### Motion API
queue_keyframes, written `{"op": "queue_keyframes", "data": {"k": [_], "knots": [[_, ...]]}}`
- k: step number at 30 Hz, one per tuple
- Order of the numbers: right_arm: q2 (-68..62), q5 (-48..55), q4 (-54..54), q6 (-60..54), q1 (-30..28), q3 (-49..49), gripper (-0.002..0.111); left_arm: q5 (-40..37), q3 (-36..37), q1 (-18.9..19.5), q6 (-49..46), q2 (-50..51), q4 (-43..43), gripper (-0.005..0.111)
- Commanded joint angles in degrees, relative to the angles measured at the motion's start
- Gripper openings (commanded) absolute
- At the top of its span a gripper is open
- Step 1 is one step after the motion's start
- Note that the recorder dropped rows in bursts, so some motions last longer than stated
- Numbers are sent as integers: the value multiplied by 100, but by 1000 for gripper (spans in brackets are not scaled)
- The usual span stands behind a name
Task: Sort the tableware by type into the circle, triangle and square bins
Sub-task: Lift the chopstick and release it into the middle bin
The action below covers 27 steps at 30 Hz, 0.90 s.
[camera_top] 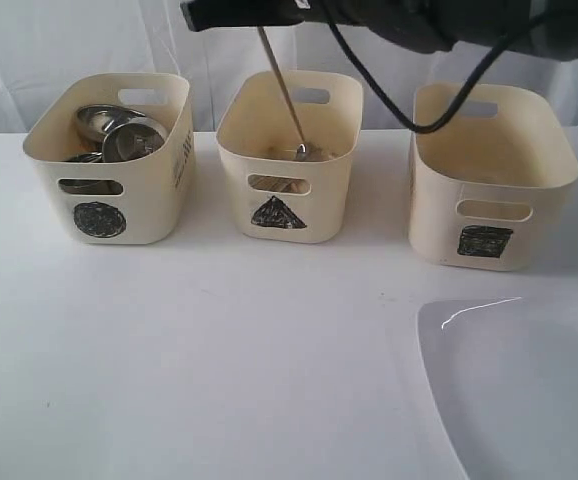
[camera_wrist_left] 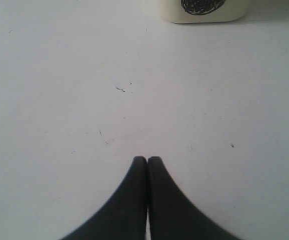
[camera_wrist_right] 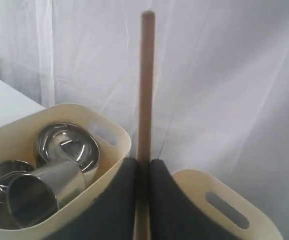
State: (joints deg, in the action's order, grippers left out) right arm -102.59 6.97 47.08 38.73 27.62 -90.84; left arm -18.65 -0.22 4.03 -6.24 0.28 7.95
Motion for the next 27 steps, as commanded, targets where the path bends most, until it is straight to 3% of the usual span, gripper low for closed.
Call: {"op": "queue_keyframes", "data": {"k": [1, 11, 18, 21, 27], "knots": [[-330, -263, 129, 200, -153, 8, 0, -156, 22, -8, 0, -28, 28, 0], [-948, -1487, 53, 200, -671, 8, 0, -156, 22, -8, 0, -28, 28, 0], [-940, -2406, -1088, 180, -884, 8, 0, -156, 22, -8, 0, -28, 28, 0], [-940, -2917, -1469, -242, -909, 8, 0, -156, 22, -8, 0, -28, 28, 0], [-1129, -2542, -2232, -2094, -1008, 8, 0, -156, 22, -8, 0, -28, 28, 0]]}}
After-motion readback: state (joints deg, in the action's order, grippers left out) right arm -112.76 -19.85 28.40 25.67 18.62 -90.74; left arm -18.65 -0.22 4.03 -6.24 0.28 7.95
